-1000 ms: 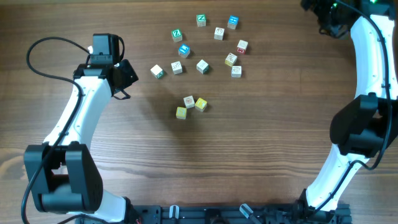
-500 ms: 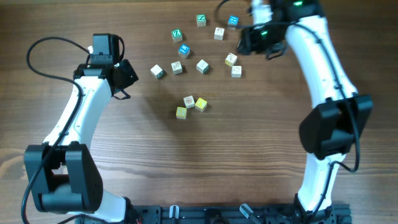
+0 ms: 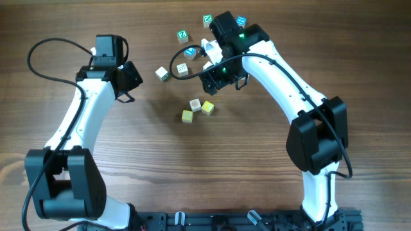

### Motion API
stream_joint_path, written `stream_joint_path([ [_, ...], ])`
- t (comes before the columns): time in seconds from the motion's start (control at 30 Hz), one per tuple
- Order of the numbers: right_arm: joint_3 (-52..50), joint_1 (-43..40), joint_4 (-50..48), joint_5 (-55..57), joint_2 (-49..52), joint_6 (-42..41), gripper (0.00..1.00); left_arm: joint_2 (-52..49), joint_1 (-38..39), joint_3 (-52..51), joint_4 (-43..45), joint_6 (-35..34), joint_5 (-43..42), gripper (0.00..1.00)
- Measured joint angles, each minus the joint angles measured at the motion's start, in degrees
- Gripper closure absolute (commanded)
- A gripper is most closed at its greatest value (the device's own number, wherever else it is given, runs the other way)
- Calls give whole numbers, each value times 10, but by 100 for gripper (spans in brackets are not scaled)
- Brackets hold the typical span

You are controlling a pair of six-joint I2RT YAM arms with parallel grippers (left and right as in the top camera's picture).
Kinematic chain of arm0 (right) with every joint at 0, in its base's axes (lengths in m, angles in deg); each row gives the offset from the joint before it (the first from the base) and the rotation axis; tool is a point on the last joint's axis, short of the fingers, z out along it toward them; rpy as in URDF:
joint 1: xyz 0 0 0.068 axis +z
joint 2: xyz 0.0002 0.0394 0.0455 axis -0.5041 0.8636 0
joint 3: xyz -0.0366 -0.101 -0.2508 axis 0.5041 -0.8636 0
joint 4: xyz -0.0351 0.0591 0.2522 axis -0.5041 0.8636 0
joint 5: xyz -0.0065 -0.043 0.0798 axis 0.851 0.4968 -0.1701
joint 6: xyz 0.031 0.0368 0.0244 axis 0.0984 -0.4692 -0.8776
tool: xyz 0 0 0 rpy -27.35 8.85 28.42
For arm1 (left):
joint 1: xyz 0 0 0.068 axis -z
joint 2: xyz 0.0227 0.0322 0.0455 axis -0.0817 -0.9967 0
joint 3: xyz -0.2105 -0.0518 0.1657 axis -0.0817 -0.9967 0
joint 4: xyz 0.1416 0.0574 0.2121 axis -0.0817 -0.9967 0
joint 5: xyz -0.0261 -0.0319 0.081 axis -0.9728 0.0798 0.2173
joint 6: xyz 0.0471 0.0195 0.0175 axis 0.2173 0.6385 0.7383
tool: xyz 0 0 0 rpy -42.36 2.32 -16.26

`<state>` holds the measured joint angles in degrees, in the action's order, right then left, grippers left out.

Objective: Form a circle
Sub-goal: 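Reach the right gripper forward to the lower block group, then grasp the yellow K block with the right gripper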

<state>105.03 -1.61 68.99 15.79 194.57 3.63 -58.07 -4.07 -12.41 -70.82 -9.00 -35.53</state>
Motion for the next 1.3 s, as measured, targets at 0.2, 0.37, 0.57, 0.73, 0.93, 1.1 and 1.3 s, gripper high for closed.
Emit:
stream_joint_path([
  [0.2, -19, 3, -1, 4, 0, 57, 28, 0, 0, 0, 0, 0, 0, 75],
  [0.37, -92, 30, -38, 5, 0, 112, 26, 0, 0, 0, 0, 0, 0, 73],
  [0.57, -143, 68, -96, 6, 0, 138, 25, 0, 0, 0, 0, 0, 0, 72],
  [0.73, -155, 70, -127, 7, 0, 142, 26, 0, 0, 0, 0, 0, 0, 71],
  [0.93, -196, 70, -166, 25, 0, 142, 33, 0, 0, 0, 0, 0, 0, 71],
  [1.1, -199, 70, -173, 44, 0, 139, 44, 0, 0, 0, 0, 0, 0, 70],
  [1.3, -199, 70, -173, 49, 0, 130, 50, 0, 0, 0, 0, 0, 0, 69],
])
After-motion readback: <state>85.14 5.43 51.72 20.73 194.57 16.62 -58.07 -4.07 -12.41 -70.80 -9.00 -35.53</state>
